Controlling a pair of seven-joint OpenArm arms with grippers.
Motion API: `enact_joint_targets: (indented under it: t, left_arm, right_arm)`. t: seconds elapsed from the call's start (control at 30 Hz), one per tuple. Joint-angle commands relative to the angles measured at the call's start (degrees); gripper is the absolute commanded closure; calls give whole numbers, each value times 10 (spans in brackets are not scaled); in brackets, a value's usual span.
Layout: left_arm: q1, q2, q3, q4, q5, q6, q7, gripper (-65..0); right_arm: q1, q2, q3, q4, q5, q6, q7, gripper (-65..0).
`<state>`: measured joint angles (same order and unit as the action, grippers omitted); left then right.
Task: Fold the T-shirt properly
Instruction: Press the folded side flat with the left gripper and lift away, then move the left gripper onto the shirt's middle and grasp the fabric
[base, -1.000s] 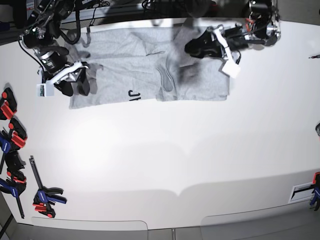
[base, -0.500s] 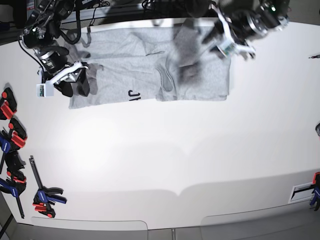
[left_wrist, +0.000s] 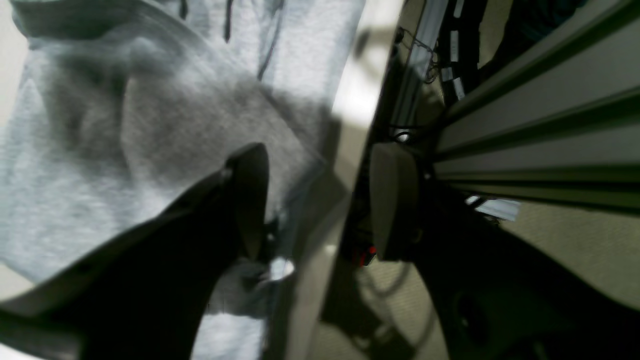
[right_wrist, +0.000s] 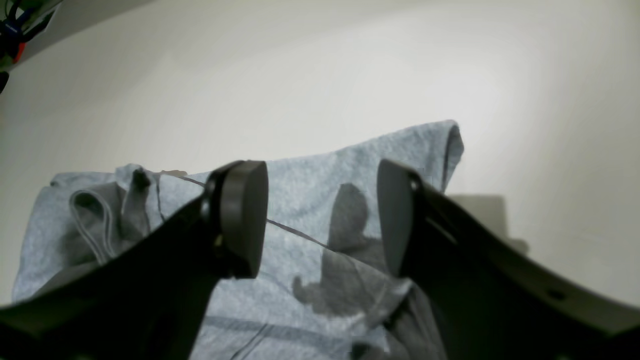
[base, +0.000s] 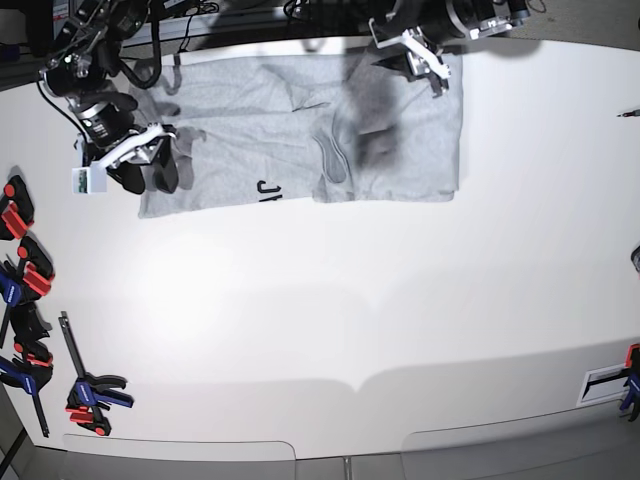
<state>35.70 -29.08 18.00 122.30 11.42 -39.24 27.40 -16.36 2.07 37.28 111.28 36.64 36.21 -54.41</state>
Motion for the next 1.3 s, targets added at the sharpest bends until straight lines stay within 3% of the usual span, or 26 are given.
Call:
enact_joint_targets:
  t: [0.0,0.1,0.57,0.83,1.07,1.1,1.27]
  left_arm:
    - [1,-3,0,10,0,2,-10,-299]
    - [-8,-3,0,5,7,20,-16,-299]
    - [-49,-3,1,-81,-4,20,-22,-298]
    - [-53,-1,1,-81,-32,20,-35,-220]
    - [-54,29,1,-81,-36,20,-35,-214]
    - [-54,34,1,-81,-40,20,-35,-199]
    - [-54,40,1,-81,-55,20,-34,-3]
  right_arm:
    - [2,6,2,11,13,0,15,-329]
    - [2,6,2,11,14,0,16,-329]
    - [2,6,2,11,14,0,17,-329]
    - [2,6,2,11,14,0,17,-329]
    - [2,6,2,11,14,0,17,-329]
    - [2,6,2,11,14,0,17,-329]
    - [2,6,2,11,14,0,17,-329]
